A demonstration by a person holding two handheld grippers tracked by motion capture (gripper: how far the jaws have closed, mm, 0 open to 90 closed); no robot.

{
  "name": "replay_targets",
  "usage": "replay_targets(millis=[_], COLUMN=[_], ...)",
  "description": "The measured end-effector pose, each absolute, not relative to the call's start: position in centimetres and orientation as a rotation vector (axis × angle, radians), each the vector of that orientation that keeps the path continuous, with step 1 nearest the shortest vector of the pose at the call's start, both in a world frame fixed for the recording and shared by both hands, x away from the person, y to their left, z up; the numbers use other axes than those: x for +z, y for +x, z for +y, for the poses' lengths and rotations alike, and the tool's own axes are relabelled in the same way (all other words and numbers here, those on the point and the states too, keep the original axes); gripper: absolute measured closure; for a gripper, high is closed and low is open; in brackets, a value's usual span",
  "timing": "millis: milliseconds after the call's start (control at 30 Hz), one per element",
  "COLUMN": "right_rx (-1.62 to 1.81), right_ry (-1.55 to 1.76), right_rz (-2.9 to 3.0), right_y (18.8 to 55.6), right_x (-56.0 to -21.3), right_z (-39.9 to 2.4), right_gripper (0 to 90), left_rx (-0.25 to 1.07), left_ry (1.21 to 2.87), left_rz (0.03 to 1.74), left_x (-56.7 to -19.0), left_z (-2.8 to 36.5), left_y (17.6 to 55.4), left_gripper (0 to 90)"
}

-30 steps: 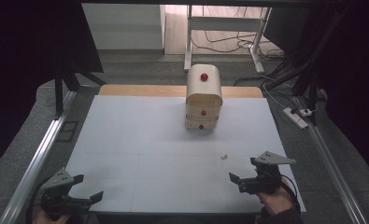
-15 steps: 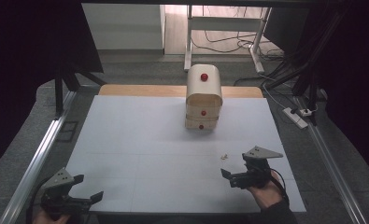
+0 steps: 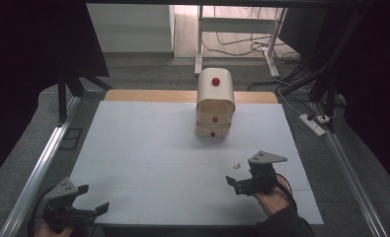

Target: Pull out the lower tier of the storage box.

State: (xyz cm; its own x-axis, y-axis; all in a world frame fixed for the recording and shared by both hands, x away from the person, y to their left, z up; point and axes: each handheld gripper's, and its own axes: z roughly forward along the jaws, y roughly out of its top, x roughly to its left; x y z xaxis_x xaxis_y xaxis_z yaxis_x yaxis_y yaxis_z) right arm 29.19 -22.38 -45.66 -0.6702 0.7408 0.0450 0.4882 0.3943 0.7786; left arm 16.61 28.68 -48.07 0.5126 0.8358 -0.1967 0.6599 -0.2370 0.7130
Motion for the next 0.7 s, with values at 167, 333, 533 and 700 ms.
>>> replay_targets(millis=[167,333,533,700], right_rx=[1.156,1.218,1.207,1.181], right_ry=[1.069,1.105,1.101,1.107], right_rz=[2.337,2.349,2.332,2.343], right_y=[29.7,30.2,30.8,31.5], right_x=[-45.7,-45.8,-45.7,-45.9], right_z=[-21.8,-21.4,-20.8,-20.2], right_gripper=[0.0,0.0,0.0,0.0], left_rx=[0.287,0.288,0.289,0.288], left_ry=[1.980,1.983,1.984,1.984], left_rz=[1.222,1.222,1.222,1.222], left_x=[-48.1,-48.1,-48.0,-48.1], left_z=[28.7,28.7,28.7,28.7], left_y=[16.6,16.6,16.6,16.6], left_gripper=[1.3,1.3,1.4,1.4])
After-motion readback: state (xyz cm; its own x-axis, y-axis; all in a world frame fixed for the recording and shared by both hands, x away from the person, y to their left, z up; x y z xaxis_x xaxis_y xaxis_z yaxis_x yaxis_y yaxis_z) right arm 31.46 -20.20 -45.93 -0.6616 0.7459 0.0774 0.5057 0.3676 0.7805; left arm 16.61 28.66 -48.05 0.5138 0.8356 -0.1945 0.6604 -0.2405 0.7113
